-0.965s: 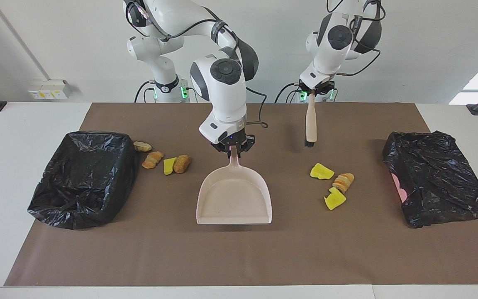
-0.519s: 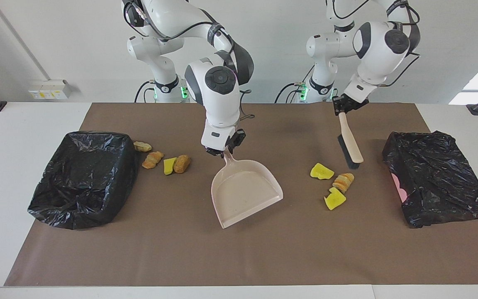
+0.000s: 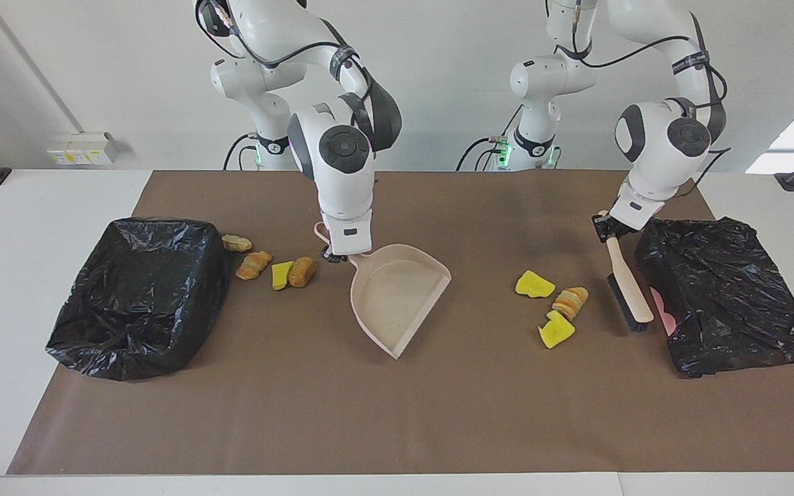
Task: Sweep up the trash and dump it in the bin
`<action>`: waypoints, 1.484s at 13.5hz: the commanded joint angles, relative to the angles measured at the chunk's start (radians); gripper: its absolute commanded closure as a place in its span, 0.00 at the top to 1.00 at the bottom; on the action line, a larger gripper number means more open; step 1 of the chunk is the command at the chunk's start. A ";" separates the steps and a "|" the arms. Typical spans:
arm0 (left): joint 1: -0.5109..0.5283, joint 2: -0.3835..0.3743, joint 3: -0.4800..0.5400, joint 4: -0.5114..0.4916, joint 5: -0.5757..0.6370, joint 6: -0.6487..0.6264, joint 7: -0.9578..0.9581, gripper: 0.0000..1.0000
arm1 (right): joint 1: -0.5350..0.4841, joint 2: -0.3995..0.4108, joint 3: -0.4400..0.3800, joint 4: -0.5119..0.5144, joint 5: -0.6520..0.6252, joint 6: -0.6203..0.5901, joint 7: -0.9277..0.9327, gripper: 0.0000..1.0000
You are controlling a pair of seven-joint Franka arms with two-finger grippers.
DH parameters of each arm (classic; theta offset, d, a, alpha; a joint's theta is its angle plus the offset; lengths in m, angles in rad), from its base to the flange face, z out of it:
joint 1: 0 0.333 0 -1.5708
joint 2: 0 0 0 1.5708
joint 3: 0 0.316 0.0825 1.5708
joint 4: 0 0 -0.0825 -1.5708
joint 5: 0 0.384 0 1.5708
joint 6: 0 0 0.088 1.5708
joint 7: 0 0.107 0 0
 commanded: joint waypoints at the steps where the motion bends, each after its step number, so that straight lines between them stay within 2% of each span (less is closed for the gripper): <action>1: -0.086 0.031 0.002 0.015 0.033 -0.029 -0.147 0.00 | 0.031 -0.059 0.007 -0.061 -0.045 -0.028 -0.045 0.00; 5: -0.172 0.055 -0.001 0.008 0.032 0.004 -0.313 0.00 | 0.036 -0.076 0.008 -0.128 -0.117 0.006 -0.053 0.00; 10: -0.266 0.051 -0.004 -0.006 0.010 0.027 -0.367 0.00 | 0.066 -0.117 0.013 -0.196 -0.189 0.007 -0.181 0.00; 13: -0.324 0.045 -0.006 -0.011 -0.045 0.029 -0.361 0.00 | 0.053 -0.119 0.011 -0.226 -0.218 0.068 -0.301 0.00; 17: -0.450 0.037 -0.006 -0.009 -0.184 0.029 -0.350 0.00 | 0.069 -0.137 0.011 -0.269 -0.229 0.130 -0.275 0.00; 20: -0.536 0.040 -0.007 0.012 -0.241 0.023 -0.330 0.00 | 0.091 -0.153 0.011 -0.289 -0.228 0.154 -0.260 0.00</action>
